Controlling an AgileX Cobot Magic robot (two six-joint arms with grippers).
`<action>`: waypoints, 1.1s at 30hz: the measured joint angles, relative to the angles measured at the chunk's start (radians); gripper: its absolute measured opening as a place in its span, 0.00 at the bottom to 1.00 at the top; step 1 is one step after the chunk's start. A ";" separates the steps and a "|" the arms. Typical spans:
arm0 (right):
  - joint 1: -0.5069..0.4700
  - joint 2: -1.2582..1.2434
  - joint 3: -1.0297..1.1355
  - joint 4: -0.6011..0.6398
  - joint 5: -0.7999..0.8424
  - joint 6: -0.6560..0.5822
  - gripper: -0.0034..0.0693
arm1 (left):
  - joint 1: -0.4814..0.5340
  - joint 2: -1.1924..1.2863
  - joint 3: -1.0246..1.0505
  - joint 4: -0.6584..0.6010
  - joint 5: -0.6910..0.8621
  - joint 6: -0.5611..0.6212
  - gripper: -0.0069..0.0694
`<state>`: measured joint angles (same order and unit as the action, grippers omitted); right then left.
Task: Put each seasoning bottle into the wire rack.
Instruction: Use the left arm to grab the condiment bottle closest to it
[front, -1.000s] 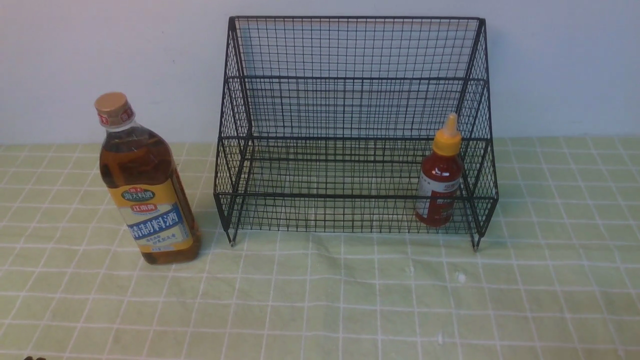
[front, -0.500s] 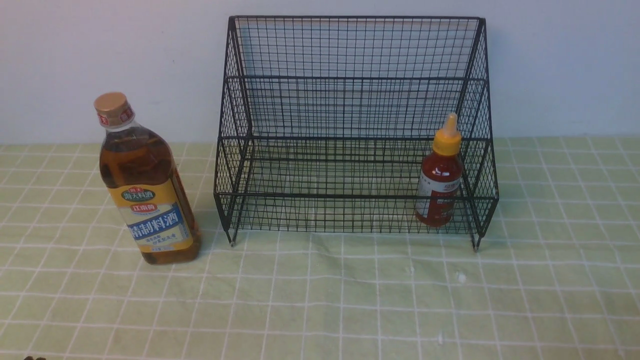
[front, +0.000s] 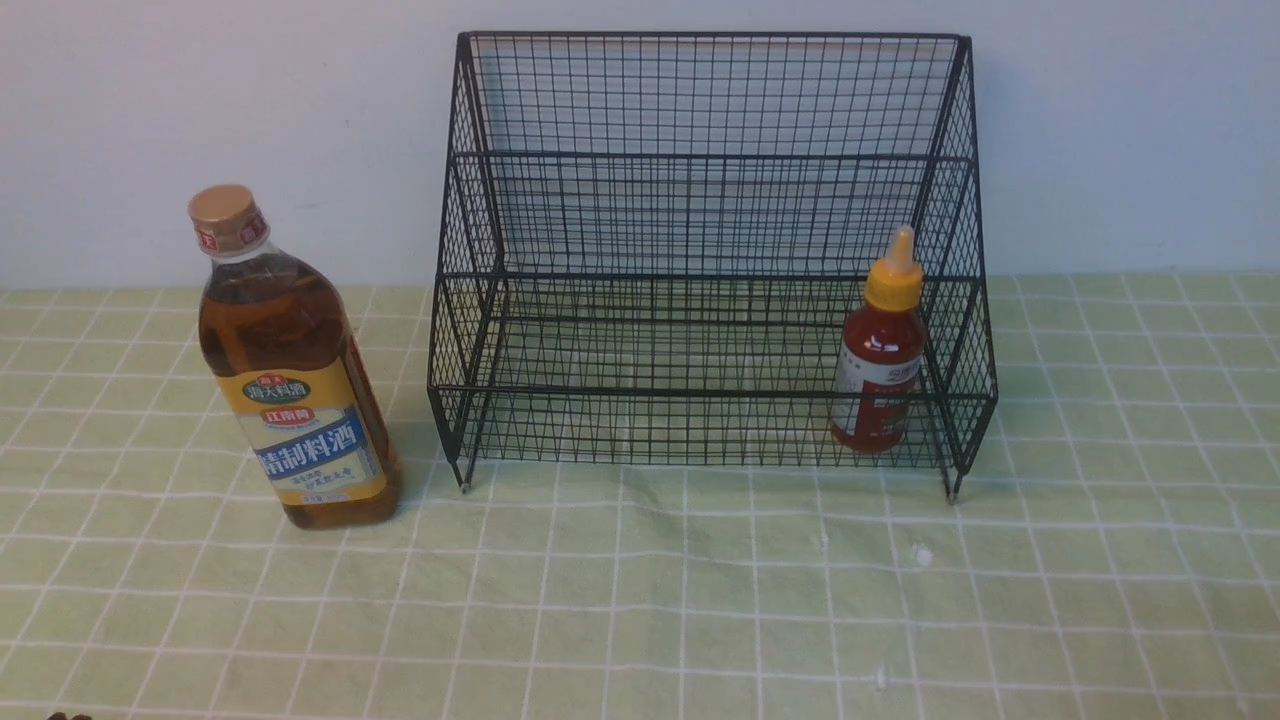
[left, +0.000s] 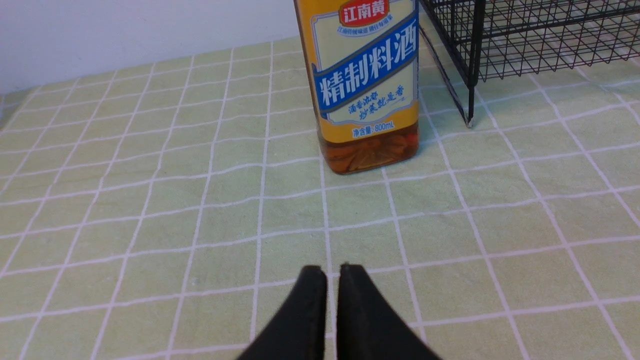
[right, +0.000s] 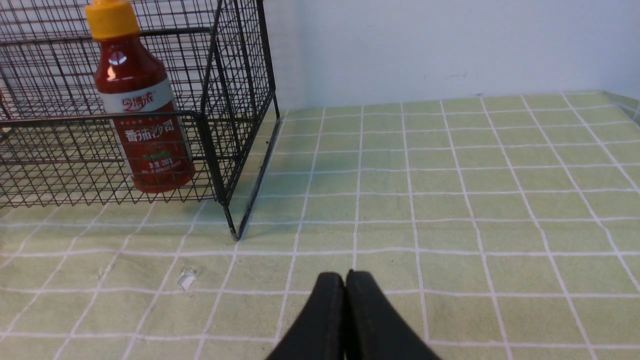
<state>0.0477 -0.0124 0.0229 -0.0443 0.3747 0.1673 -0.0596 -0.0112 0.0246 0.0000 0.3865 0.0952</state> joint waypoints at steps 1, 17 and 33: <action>0.000 0.000 0.000 0.000 0.000 0.000 0.03 | 0.000 0.000 0.000 0.000 0.000 0.000 0.11; 0.000 0.000 0.000 0.000 0.000 0.000 0.03 | 0.000 0.000 0.005 -0.046 -0.407 -0.065 0.11; 0.000 0.000 0.000 0.000 0.000 0.001 0.03 | 0.000 0.324 -0.144 -0.045 -0.881 -0.177 0.15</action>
<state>0.0477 -0.0124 0.0229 -0.0443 0.3747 0.1681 -0.0596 0.3127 -0.1195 -0.0450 -0.4941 -0.0822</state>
